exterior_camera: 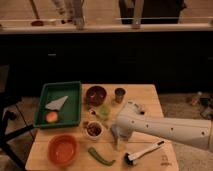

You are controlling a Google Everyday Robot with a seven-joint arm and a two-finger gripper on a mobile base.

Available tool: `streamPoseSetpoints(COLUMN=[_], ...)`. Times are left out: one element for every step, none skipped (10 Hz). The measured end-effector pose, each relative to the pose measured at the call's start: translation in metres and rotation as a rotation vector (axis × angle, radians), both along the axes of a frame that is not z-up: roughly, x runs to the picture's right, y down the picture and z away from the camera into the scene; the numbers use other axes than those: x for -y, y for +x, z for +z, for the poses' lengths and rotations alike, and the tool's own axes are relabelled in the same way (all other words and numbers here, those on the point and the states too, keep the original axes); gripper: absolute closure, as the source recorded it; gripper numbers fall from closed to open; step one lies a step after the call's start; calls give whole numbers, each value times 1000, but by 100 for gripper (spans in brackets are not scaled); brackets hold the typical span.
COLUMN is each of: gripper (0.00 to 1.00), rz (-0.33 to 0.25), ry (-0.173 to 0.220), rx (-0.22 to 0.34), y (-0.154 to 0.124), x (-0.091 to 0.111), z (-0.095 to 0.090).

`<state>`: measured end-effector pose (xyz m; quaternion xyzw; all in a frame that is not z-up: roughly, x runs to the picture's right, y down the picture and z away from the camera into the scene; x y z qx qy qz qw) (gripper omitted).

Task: Wipe purple bowl with sponge

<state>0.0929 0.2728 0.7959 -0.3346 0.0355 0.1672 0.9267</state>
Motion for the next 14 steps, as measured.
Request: streamPoseSetpoints(gripper=[20,20,20,20,20,20,22,28,39,50,59,70,80,90], rz=[21,44,64,90,109,133,143,150,155,160,160,163,163,159], ry=[-4,-8,-11,-16,-20,-26,-28,-29,-27,-25,-25,-23,-23,-26], rx=[12,17,17,14,11,7,5,5,2,0,0,2,2,2], y=[-3,-4,-3,-3,-2,-1,-1,-2,-2,-1,-1,-2,-2,-2], x=[-1,-3,-5,-7,-8,-10,-10,-10,-9,-9,-9,-7,-6,-6], z=[4,8,10,12,14,16,16,17,17,18,18,17,16,15])
